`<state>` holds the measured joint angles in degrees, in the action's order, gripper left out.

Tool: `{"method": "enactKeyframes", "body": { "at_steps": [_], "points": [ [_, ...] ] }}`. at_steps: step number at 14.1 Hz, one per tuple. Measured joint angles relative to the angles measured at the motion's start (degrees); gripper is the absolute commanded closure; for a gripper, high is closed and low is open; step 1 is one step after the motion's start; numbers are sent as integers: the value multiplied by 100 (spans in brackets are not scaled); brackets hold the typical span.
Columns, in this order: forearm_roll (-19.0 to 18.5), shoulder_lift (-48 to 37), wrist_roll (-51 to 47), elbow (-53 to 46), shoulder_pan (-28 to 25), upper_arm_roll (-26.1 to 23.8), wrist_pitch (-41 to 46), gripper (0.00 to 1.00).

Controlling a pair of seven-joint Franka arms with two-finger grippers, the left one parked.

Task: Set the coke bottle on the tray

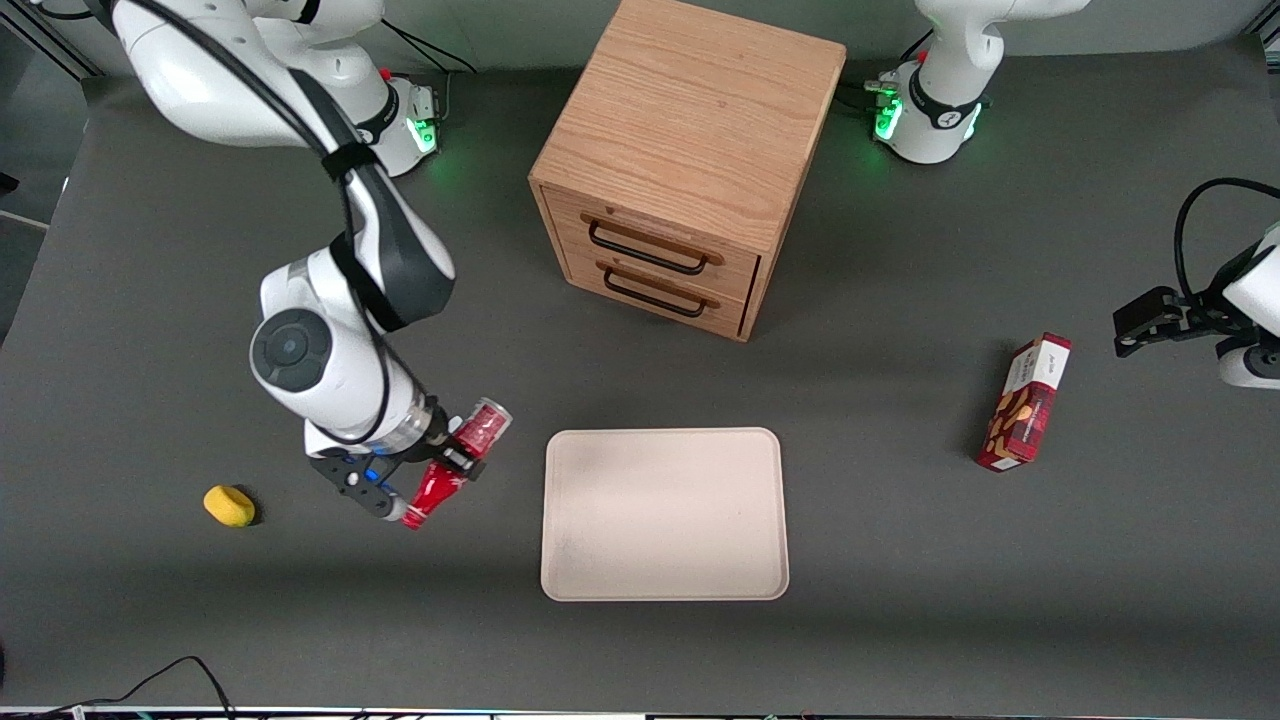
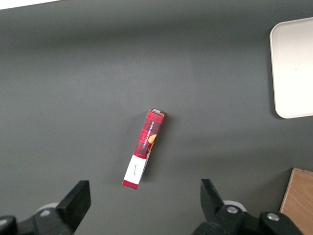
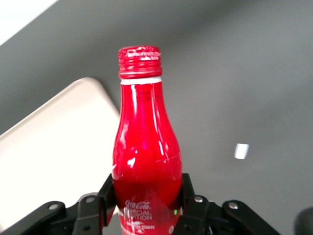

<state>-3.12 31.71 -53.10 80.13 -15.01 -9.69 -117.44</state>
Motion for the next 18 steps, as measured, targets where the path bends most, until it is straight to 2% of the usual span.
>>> {"method": "enactKeyframes", "body": {
  "at_steps": [3,4,7,10,15,18],
  "points": [
    [2,473,1283,-857,-304,18,379,85],
    [3,703,1693,-1063,-355,18,399,89],
    [88,1522,2644,-1547,-436,17,382,90],
    [129,2162,2754,-1953,-579,15,233,90],
    [142,2709,2751,-2073,-640,23,-319,87],
    [147,2894,2725,-2107,-638,28,-436,70]
  ]
}}
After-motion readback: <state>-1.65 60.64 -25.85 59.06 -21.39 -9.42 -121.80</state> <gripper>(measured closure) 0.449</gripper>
